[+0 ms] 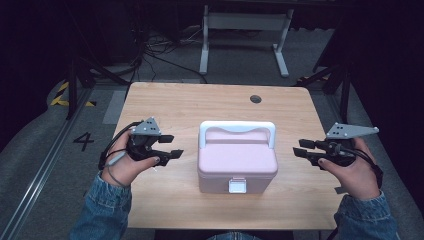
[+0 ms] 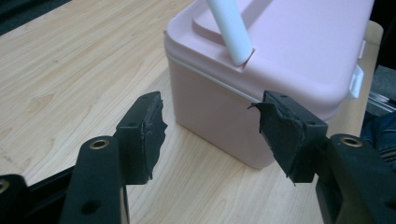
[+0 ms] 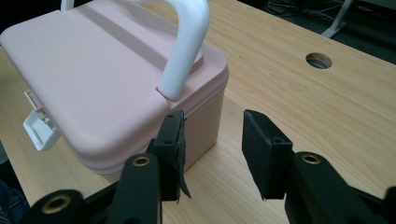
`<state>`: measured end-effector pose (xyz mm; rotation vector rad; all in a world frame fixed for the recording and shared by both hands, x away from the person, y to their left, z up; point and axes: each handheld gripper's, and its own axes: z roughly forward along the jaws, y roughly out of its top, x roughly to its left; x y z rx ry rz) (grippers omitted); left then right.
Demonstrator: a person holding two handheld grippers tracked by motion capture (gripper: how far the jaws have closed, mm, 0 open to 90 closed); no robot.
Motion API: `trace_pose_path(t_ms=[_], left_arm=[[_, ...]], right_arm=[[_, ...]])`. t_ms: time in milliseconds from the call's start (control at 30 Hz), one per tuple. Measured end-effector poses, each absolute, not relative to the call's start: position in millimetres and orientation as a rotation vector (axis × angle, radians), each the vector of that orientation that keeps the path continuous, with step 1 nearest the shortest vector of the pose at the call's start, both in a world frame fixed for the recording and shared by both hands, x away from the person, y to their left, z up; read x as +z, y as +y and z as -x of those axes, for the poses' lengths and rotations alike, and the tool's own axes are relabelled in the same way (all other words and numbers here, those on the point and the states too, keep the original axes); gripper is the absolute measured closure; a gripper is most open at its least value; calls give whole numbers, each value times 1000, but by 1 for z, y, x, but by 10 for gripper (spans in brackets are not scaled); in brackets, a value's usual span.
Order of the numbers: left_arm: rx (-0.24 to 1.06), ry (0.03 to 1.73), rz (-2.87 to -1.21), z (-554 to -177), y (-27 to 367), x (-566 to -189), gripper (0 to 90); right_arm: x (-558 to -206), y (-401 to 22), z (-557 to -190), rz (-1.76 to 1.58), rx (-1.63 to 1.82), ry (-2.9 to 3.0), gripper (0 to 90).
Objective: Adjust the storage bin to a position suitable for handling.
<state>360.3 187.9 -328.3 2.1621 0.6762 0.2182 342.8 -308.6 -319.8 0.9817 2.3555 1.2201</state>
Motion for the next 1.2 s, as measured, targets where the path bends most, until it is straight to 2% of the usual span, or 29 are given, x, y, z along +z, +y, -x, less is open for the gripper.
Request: trace_pose_path(t_ms=[367,767,900,1200], left_arm=[[238,630,-2140,-370,175,-314,377],[258,553,-2123,-393,141,-293,348],[260,544,-2084,-401,133,-291,352],[233,486,-2138,-415,106,-295,345]], right_arm=[[-321,-313,-334,-1005,1205,2346,592],[-324,-324,-325,-1053,1175,2327,583],[-325,-327,-322,-1055,1170,2324,577],[-325,-331,-318,-1066,1168,2313,576]])
